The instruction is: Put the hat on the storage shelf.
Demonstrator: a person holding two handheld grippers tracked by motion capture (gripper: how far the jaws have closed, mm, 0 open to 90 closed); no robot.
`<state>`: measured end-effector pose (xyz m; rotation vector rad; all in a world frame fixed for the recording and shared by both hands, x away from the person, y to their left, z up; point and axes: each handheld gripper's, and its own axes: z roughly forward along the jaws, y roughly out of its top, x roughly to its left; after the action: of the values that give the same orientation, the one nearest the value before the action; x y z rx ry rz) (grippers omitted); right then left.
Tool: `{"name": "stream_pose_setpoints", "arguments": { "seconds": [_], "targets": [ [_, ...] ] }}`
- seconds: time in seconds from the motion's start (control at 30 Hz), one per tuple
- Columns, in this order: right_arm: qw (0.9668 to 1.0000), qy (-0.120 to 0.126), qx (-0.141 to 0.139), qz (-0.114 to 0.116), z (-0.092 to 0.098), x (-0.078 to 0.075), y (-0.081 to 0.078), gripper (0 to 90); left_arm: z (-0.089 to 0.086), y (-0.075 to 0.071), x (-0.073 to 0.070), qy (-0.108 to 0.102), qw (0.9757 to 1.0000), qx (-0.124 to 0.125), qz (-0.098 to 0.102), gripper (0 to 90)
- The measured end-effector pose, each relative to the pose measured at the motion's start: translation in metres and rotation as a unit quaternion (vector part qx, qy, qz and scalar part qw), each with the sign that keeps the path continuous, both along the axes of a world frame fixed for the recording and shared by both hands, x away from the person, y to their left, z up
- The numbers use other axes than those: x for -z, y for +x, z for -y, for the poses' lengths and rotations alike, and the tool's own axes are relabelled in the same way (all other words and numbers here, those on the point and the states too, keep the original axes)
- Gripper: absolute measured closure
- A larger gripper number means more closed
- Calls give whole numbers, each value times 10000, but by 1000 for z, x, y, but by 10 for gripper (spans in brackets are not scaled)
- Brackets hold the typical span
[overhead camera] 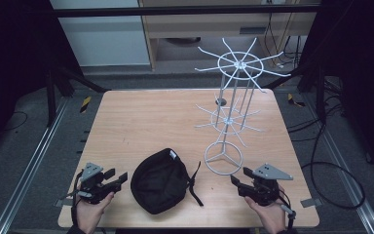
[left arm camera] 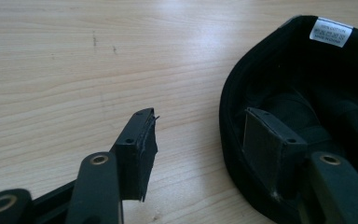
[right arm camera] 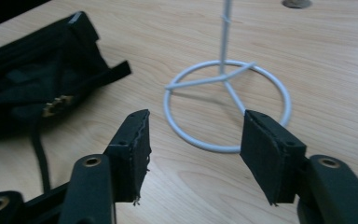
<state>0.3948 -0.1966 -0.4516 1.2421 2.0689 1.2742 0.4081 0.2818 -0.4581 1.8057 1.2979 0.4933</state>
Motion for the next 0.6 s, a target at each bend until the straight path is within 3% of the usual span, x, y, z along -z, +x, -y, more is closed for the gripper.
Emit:
{"name": "stream_pose_setpoints", "arguments": {
  "seconds": [0.2,0.6],
  "targets": [
    [9996,-13,-291,-58,-18,-3,2,452,8,2,4,63,9998,136,-155,445],
    [9983,-74,-577,-39,-46,-9,8,462,24,6,14,224,9975,390,-541,522]
  ]
}}
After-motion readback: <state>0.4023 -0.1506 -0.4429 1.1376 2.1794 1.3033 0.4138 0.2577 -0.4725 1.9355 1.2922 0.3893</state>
